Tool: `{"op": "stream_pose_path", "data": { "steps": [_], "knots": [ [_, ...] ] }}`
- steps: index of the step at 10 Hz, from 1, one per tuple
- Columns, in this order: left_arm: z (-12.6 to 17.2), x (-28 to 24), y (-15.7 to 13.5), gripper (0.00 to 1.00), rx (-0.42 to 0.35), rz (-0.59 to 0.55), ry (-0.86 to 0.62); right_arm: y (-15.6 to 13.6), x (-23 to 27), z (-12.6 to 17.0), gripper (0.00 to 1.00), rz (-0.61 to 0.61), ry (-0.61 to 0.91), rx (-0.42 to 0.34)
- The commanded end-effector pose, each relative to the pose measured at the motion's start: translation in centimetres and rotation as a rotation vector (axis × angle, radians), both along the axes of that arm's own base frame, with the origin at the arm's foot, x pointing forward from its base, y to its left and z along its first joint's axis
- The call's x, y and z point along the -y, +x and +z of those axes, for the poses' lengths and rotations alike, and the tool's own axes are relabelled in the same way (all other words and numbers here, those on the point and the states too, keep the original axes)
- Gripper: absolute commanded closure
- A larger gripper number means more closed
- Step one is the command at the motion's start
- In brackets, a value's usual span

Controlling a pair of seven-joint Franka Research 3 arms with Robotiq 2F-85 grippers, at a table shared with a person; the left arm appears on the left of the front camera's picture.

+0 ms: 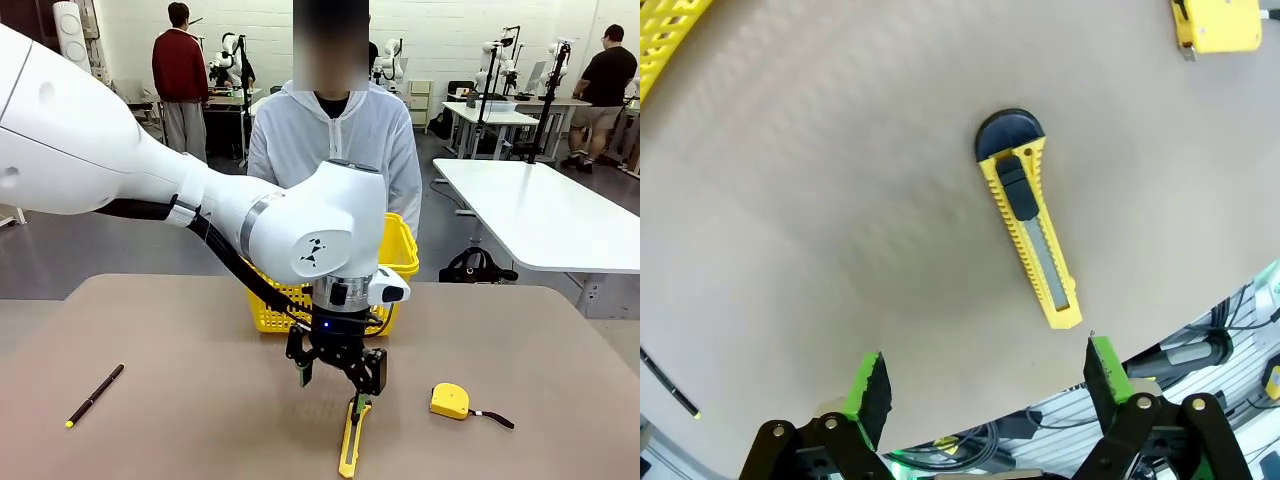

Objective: Place the items the person wants into the basket.
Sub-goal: Pick up the item the person points to and place it in the Market Basket.

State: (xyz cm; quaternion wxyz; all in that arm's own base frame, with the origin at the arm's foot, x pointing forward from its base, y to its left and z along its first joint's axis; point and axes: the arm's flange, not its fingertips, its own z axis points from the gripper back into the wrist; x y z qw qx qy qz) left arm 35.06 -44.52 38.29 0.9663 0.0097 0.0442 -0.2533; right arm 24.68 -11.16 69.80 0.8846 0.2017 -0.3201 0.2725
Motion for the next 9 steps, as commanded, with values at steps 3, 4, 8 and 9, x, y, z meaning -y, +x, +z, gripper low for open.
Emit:
{"op": "stream_pose_path", "data": {
  "steps": [3, 4, 8, 9],
  "knots": [
    [-0.2, 0.2, -0.3, 0.00, -0.001, -0.025, -0.011, 0.1, 0.0, -0.1, 0.00, 0.015, 0.011, 0.004],
    [-0.2, 0.2, -0.3, 0.00, -0.001, -0.025, -0.011, 0.1, 0.0, -0.1, 0.00, 0.015, 0.011, 0.004],
    [-3.1, 2.9, -3.6, 0.00, 0.116, 0.067, 0.044, 0.1, 0.0, -0.1, 0.00, 0.015, 0.011, 0.004],
    [-3.9, 3.0, -3.5, 0.00, 0.133, 0.069, 0.048, 0.1, 0.0, -0.1, 0.00, 0.015, 0.011, 0.004]
  ]
}}
